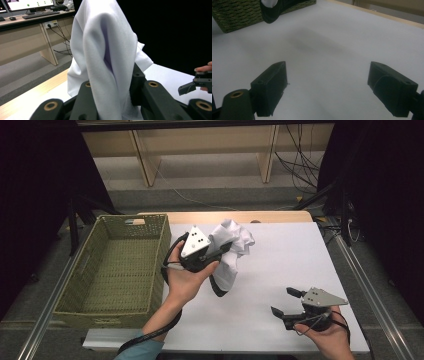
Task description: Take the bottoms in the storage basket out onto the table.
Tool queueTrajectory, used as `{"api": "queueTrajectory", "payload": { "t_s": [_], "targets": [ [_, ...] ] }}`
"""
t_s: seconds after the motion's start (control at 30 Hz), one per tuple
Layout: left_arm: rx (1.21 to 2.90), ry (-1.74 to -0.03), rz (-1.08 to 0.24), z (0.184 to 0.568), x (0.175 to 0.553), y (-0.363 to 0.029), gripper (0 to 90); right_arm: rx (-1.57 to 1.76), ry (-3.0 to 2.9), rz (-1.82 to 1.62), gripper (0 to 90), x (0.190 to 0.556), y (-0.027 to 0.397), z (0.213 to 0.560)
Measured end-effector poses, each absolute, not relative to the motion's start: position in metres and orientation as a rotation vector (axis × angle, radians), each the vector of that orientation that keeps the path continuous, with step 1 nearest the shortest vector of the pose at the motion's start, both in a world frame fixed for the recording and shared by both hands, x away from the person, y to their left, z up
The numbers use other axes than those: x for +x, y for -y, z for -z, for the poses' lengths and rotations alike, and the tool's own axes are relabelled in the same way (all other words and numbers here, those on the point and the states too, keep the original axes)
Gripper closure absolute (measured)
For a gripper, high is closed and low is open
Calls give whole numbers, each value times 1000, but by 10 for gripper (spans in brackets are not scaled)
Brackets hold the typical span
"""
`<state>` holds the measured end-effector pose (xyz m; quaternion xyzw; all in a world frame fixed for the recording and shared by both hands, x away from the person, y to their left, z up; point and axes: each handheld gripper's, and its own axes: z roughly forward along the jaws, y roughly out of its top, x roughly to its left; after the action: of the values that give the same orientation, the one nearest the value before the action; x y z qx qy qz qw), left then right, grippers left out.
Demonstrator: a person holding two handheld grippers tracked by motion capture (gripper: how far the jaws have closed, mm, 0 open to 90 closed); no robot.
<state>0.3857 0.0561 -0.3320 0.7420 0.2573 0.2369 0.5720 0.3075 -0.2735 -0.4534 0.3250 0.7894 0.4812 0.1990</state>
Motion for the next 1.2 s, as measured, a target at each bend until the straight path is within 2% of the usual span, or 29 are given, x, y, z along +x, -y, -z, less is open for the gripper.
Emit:
{"api": "queueTrajectory", "payload": {
  "t_s": [1.2],
  "targets": [
    [1823, -609, -506, 359, 394, -41, 745, 908, -2207, -1348, 170, 308, 274, 454]
  ]
}}
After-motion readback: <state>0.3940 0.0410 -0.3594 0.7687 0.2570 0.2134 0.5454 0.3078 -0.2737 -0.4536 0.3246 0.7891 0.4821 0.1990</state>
